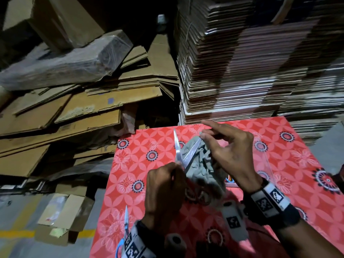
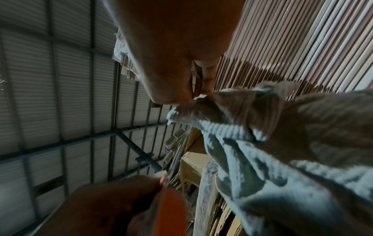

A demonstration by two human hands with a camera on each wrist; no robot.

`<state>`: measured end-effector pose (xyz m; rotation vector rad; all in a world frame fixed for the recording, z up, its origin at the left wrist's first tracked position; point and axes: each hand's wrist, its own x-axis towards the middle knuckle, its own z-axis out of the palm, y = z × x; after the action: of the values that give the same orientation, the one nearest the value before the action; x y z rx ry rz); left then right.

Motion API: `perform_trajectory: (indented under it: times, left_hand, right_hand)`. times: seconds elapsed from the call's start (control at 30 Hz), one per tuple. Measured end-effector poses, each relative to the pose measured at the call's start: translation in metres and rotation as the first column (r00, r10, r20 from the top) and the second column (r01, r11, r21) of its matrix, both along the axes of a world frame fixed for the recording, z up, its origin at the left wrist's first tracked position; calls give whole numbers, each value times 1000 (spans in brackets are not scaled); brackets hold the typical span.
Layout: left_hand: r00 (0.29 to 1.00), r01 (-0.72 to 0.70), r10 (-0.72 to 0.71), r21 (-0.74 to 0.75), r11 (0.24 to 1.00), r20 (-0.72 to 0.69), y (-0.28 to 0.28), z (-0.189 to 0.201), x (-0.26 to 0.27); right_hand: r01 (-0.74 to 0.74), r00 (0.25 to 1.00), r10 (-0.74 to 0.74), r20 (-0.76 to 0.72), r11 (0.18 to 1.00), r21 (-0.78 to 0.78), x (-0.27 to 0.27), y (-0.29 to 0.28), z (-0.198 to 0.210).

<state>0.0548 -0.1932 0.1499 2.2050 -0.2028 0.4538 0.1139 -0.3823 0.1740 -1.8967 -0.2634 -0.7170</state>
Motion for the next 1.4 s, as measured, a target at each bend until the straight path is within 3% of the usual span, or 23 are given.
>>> perform_trajectory:
  times: [0.07,0.17,0.3,0.43,0.6,0.93,1.13,1.23,1.4]
  left_hand:
    - [1000,1,-1,-2,1000,6,1,-1,-1]
    - [999,-43,43,22,999,25,7,2,-2]
    - [997,-64,65,12,998,-33,11,3,0]
    - [996,-24,18,-80,997,-83,9,14,-1]
    - [961,122,-167,-203,972,-222,10,23,-3]
    - [941,238,-257,-111,965,-220,13,17,0]
    - [944,172,-225,-221,960,-242,15,17,0]
    - [934,95,-225,-414,905,-279,14,25,-1]
    - [800,-7,-307,-520,854,-515,24,24,0]
  right_hand:
    - [-2,998,9,-69,995,96,7,-8,-2]
    - [-36,982,102,-158,928,372,13,-22,-1]
    - [-38,969,148,-197,880,474,2,-26,0]
    - [-92,955,212,-207,877,472,-10,-20,-3]
    - [-165,918,315,-243,857,488,-21,-5,-5]
    - [-152,903,321,-285,859,489,-24,2,-4]
    - [-143,902,321,-287,852,503,-26,1,-2]
    - [-141,905,318,-283,852,505,-27,-1,-1]
    - [-148,921,294,-255,870,470,-26,-7,10]
